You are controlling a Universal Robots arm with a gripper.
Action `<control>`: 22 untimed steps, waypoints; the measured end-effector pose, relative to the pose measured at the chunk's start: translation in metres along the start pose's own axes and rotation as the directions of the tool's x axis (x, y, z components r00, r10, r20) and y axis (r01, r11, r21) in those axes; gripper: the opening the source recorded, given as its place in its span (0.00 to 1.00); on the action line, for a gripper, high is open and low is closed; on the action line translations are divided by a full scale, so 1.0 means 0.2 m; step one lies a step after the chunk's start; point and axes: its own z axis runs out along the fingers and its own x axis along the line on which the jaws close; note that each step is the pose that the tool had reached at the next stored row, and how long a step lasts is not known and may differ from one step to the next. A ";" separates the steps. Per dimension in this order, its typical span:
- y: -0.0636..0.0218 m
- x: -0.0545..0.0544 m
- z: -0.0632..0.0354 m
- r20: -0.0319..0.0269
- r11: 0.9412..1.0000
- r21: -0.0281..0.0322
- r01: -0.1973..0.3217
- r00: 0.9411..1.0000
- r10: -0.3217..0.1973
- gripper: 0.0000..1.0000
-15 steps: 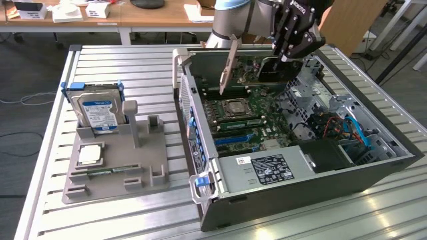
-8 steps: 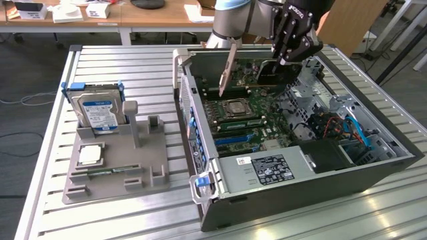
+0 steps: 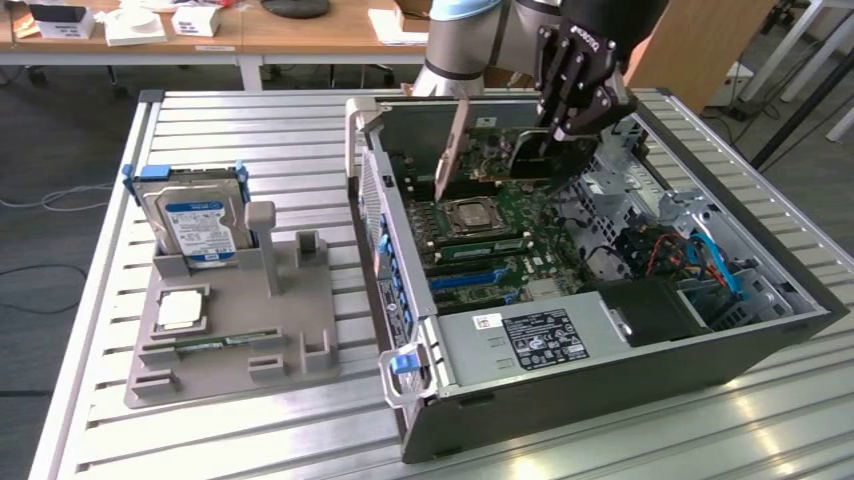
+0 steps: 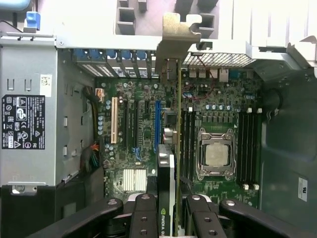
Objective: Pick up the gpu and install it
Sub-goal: 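Insert the gpu into the slot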
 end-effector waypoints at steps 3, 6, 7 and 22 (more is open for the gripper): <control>0.006 0.00 0.027 0.000 1.000 0.000 0.000 1.000 0.000 0.27; 0.010 0.00 0.055 0.000 1.000 0.000 0.000 1.000 0.000 0.27; 0.010 0.00 0.059 0.001 1.000 0.000 0.000 1.000 0.000 0.27; 0.017 0.00 0.069 0.004 1.000 0.023 0.001 1.000 -0.001 0.27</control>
